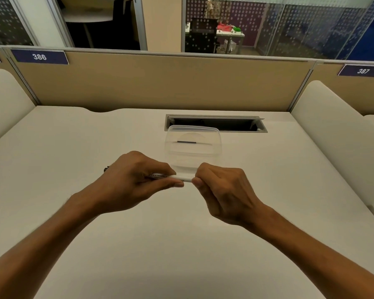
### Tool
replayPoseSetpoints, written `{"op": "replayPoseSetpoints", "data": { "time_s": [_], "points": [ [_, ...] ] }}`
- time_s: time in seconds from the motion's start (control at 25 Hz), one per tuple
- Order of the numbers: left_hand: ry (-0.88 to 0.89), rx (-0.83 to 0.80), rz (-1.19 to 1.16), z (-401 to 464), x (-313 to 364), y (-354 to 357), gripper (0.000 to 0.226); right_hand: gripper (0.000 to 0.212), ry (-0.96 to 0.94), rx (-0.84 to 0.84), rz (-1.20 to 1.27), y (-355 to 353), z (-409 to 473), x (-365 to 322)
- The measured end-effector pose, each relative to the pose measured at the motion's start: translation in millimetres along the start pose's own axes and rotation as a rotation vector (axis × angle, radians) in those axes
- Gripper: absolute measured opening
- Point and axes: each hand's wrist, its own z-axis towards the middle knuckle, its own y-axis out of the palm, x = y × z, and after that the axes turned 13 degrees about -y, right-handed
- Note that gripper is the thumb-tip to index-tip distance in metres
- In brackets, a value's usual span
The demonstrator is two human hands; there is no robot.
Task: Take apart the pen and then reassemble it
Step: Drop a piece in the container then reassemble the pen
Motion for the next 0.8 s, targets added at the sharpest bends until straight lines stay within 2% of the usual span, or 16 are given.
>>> {"op": "replayPoseSetpoints", "data": {
  "time_s": [0.12, 0.2, 0.28, 0.32, 0.4, 0.48, 0.56, 0.68, 0.8],
  "points": [
    [0.091, 0.126, 0.190, -0.8, 3.2, -0.7, 0.036, 0.035, 0.246, 0.030, 0.292, 4.5, 1.4, -7.4],
    [0.155, 0.162, 0.371, -1.9, 3.3, -1.0, 0.035, 0.037, 0.528, 0.071, 0.639, 7.1, 3.3, -10.9],
    [0.195, 0.175, 0.513, -3.0, 1.6, 0.0, 0.034, 0.041, 0.798, 0.045, 0.983, 3.5, 7.9, -9.5],
    [0.200, 0.178, 0.546, -3.2, 0.5, 1.1, 0.034, 0.043, 0.891, 0.000, 1.077, 1.3, 9.3, -7.3],
    [0.195, 0.166, 0.526, -1.3, -1.4, 3.1, 0.036, 0.044, 0.953, -0.052, 1.106, 0.1, 9.1, -4.6],
    [0.168, 0.156, 0.424, 3.4, -2.7, 3.4, 0.040, 0.043, 0.861, -0.004, 0.976, 1.3, 8.1, -5.9],
    [0.118, 0.158, 0.318, 6.5, -4.2, 1.9, 0.042, 0.036, 0.661, 0.030, 0.676, 2.4, 6.3, -6.7],
    [0.030, 0.127, 0.190, 6.9, -7.5, -0.6, 0.042, 0.025, 0.338, -0.033, 0.209, -2.8, 6.5, -0.6],
    [-0.028, 0.070, 0.080, 6.5, -10.9, -2.8, 0.040, 0.027, 0.108, -0.108, -0.005, -6.8, 7.1, 6.6]
  ]
}}
